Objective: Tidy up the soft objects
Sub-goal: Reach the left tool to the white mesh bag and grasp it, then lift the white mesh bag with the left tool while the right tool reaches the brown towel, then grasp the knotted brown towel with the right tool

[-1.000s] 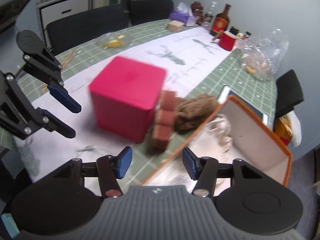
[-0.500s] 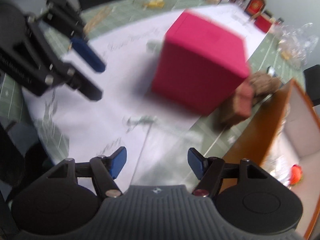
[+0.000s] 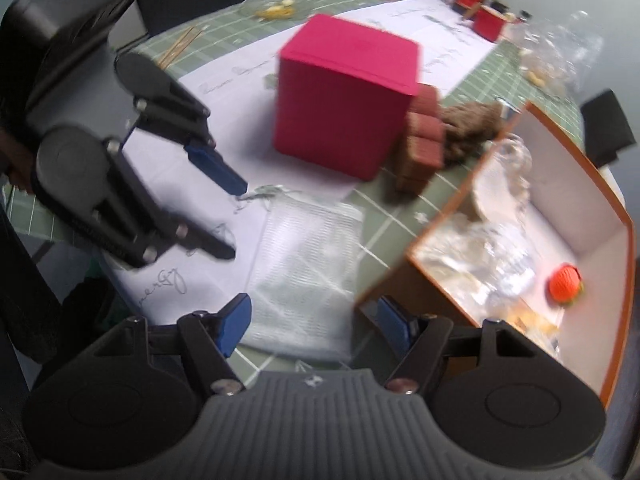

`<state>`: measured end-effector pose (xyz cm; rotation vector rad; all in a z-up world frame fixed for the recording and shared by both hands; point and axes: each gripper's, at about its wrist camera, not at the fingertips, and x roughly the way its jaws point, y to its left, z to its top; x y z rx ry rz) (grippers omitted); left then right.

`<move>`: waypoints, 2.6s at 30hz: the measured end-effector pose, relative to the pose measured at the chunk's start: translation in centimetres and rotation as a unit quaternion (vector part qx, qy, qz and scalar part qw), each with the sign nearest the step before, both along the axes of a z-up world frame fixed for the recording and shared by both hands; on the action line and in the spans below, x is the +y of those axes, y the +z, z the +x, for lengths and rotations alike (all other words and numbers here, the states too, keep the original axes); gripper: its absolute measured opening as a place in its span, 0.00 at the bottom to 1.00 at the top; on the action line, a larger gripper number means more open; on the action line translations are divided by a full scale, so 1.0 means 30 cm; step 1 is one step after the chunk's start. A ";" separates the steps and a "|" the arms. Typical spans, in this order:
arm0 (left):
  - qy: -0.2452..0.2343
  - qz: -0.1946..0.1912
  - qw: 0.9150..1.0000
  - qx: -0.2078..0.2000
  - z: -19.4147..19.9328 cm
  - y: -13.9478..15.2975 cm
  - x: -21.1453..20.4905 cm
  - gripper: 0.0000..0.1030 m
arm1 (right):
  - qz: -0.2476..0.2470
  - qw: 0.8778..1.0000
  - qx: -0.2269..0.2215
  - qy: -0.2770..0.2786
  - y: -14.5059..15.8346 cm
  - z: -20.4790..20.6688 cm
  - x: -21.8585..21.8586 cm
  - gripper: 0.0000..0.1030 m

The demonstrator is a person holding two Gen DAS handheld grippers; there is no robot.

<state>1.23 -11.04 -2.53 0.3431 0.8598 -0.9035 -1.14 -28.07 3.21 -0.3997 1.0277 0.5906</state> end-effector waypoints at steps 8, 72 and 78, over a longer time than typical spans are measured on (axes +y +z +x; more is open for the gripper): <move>-0.059 0.021 0.998 -0.006 -0.092 -0.056 -0.145 0.81 | 0.047 0.998 -0.021 -0.043 0.029 -0.008 -0.104 0.67; 0.193 0.044 0.980 0.004 0.463 0.017 0.456 0.03 | -0.322 0.867 -0.035 0.378 -0.047 0.734 0.254 0.66; 0.188 0.032 0.982 0.017 0.453 0.012 0.463 0.03 | -0.346 0.848 -0.011 0.401 -0.168 0.805 0.292 0.75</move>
